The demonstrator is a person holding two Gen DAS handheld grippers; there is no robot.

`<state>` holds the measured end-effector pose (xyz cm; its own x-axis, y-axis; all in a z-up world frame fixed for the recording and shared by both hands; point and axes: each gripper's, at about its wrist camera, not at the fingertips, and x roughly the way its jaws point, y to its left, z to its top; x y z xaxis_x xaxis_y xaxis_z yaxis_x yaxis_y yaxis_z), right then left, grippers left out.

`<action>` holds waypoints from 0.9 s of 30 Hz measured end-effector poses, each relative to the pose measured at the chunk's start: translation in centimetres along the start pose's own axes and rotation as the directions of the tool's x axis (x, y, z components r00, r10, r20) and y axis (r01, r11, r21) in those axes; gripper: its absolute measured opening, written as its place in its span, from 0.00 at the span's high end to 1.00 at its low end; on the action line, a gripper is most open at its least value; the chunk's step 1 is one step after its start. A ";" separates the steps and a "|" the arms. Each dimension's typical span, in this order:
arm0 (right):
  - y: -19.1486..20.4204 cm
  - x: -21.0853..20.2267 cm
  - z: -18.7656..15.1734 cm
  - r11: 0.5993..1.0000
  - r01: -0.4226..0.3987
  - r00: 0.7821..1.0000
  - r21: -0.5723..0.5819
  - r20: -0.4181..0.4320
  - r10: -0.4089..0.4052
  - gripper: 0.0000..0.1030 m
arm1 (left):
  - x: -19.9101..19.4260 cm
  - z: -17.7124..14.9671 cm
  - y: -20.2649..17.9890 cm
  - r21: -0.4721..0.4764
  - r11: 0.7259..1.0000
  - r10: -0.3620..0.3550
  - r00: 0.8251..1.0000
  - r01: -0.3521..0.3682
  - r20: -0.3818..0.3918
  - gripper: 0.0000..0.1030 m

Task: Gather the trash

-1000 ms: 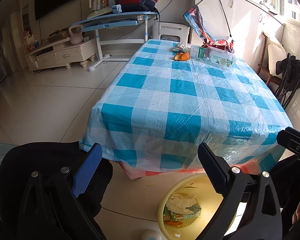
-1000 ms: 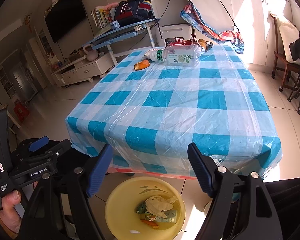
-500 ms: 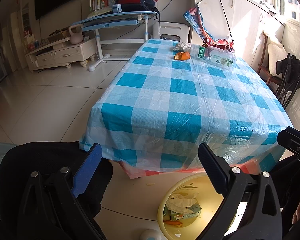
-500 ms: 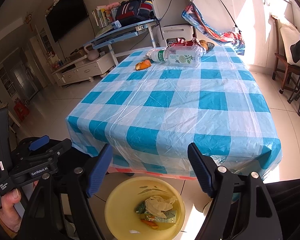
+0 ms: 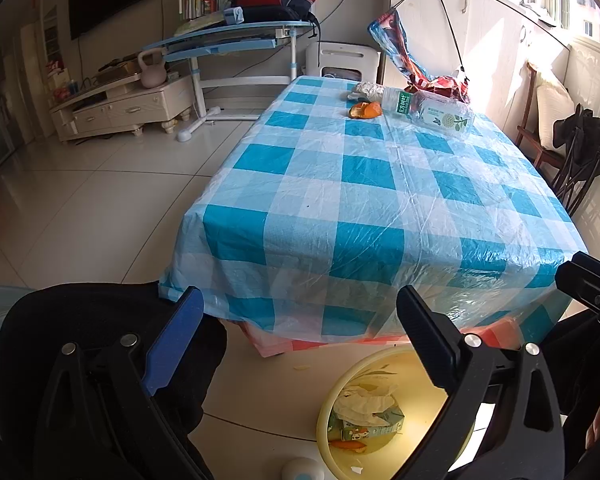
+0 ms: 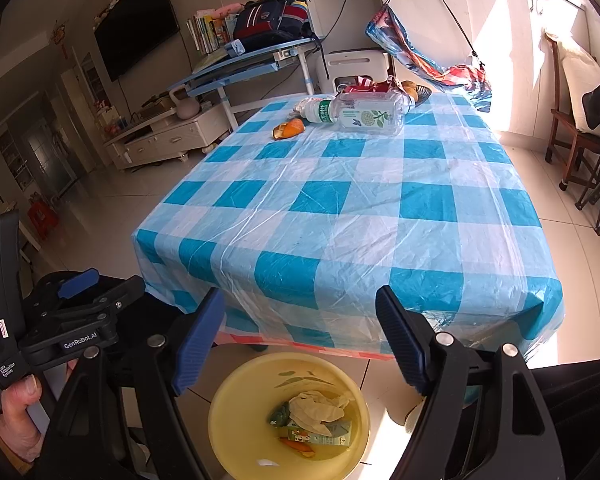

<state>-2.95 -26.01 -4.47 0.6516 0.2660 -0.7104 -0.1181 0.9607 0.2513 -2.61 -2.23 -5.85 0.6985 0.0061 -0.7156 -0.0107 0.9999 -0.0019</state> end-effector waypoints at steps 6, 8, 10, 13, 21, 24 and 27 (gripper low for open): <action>0.0 0.0 0.0 1.000 0.001 1.000 -0.001 0.002 -0.001 0.24 | 0.0 0.0 0.0 0.000 1.000 0.000 1.000 0.000 -0.001 0.09; 0.1 0.0 0.1 1.000 -0.001 1.000 -0.003 -0.001 0.001 0.24 | 0.0 0.0 0.0 0.000 1.000 0.000 1.000 0.000 -0.001 0.09; 0.1 0.0 0.1 1.000 0.000 1.000 -0.004 0.001 0.000 0.24 | 0.0 0.0 0.0 0.000 1.000 0.000 1.000 0.000 0.000 0.09; 0.2 0.0 0.1 1.000 0.000 1.000 -0.004 0.001 0.000 0.24 | 0.0 0.0 0.0 -0.001 1.000 0.000 1.000 0.000 0.000 0.09; 0.3 0.0 0.1 1.000 -0.007 1.000 0.000 -0.001 0.007 0.24 | 0.1 0.1 0.2 -0.006 1.000 -0.014 1.000 0.014 -0.004 0.09; 0.1 -0.1 0.7 0.999 -0.042 0.999 0.015 -0.006 0.042 0.24 | 0.3 1.0 0.7 -0.009 0.998 -0.056 0.998 0.056 -0.008 0.09; 0.1 -0.3 1.7 0.999 -0.044 0.999 -0.005 0.000 0.044 0.24 | 0.7 2.5 1.5 0.001 0.997 -0.081 0.997 0.081 -0.004 0.09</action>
<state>-1.90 -26.08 -3.13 0.6456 0.3083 -0.6986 -0.1507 0.9483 0.2792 -0.37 -0.73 -4.58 0.6944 -0.0748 -0.7157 0.0467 0.9972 -0.0589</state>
